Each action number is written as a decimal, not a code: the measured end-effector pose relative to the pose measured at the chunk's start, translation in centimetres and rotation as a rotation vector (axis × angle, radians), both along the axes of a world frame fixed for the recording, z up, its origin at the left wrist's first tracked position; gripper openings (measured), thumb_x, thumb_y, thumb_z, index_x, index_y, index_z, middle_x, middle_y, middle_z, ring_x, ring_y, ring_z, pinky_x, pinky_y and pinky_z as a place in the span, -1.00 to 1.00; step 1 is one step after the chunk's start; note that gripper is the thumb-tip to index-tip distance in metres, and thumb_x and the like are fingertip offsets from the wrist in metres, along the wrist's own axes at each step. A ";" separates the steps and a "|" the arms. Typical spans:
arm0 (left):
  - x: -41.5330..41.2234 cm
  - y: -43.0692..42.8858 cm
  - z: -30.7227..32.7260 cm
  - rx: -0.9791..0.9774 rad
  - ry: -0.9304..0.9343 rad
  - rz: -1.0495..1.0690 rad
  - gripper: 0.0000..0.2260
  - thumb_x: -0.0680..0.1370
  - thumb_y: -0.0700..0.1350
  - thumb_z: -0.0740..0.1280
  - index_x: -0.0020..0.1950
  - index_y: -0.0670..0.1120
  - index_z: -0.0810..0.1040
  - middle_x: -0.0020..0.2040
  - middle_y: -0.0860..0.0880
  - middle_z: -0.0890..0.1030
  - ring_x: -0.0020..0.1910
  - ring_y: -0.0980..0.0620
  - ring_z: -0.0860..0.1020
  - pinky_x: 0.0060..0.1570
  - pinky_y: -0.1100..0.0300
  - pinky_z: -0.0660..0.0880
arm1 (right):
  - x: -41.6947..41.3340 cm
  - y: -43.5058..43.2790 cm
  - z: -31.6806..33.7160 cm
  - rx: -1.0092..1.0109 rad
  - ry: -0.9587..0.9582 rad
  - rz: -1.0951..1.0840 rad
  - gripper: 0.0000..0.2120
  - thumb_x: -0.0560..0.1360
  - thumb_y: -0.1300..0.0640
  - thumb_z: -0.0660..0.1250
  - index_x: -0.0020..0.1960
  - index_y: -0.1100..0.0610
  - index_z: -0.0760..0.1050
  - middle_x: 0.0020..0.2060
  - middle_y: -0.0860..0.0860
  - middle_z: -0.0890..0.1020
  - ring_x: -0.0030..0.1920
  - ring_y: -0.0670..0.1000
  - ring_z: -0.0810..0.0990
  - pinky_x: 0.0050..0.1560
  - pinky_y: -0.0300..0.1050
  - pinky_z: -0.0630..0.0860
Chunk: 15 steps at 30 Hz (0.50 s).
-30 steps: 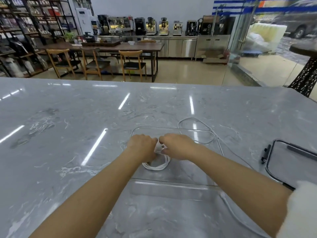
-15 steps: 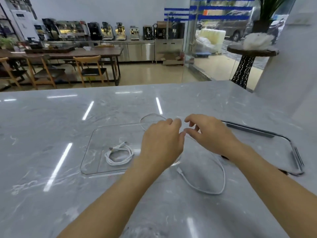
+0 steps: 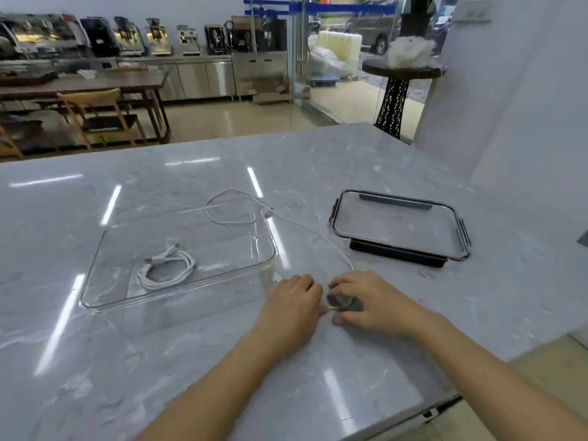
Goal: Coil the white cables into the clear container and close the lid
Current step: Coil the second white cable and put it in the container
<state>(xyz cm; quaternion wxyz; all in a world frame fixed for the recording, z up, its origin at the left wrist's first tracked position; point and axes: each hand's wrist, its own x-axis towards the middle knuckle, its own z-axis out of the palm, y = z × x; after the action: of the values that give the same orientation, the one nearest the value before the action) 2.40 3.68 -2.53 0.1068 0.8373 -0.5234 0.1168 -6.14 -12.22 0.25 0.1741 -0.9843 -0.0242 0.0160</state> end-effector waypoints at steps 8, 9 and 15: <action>-0.4 0.8 2.1 -0.269 0.378 0.096 -0.82 0.60 -0.07 0.08 -0.04 -0.13 0.40 -0.16 -0.11 0.57 -0.17 -0.17 0.49 -0.15 0.05 0.31 | 0.1 0.2 0.6 0.129 -0.336 -0.120 -0.86 0.44 0.10 0.17 -0.19 0.15 0.45 -0.29 0.06 0.57 -0.21 0.13 0.51 -0.18 -0.12 0.27; -0.6 0.8 3.1 -0.328 0.482 0.133 -0.86 0.62 -0.06 0.07 -0.02 -0.09 0.35 -0.18 -0.07 0.57 -0.19 -0.15 0.48 -0.17 0.02 0.35 | 0.2 0.3 1.4 0.225 -0.365 -0.164 -0.87 0.46 0.06 0.12 -0.16 0.09 0.39 -0.30 -0.04 0.51 -0.22 0.08 0.46 -0.20 -0.13 0.27; -1.4 0.2 9.6 -0.643 1.085 -0.008 -0.75 0.64 -0.08 0.06 -0.18 -0.10 0.41 -0.51 0.08 0.32 -0.53 0.09 0.25 -0.49 0.24 0.25 | 2.4 1.4 8.1 0.413 -0.730 -0.143 -0.84 0.49 0.04 0.18 -0.13 0.12 0.43 -0.34 -0.21 0.43 -0.32 -0.20 0.44 -0.28 -0.35 0.34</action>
<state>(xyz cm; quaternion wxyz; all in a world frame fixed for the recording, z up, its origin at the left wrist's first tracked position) 1.04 3.84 7.12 0.6040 0.7013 -0.3366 -0.1734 -3.75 -10.79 8.34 0.3482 -0.8690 -0.0188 -0.3510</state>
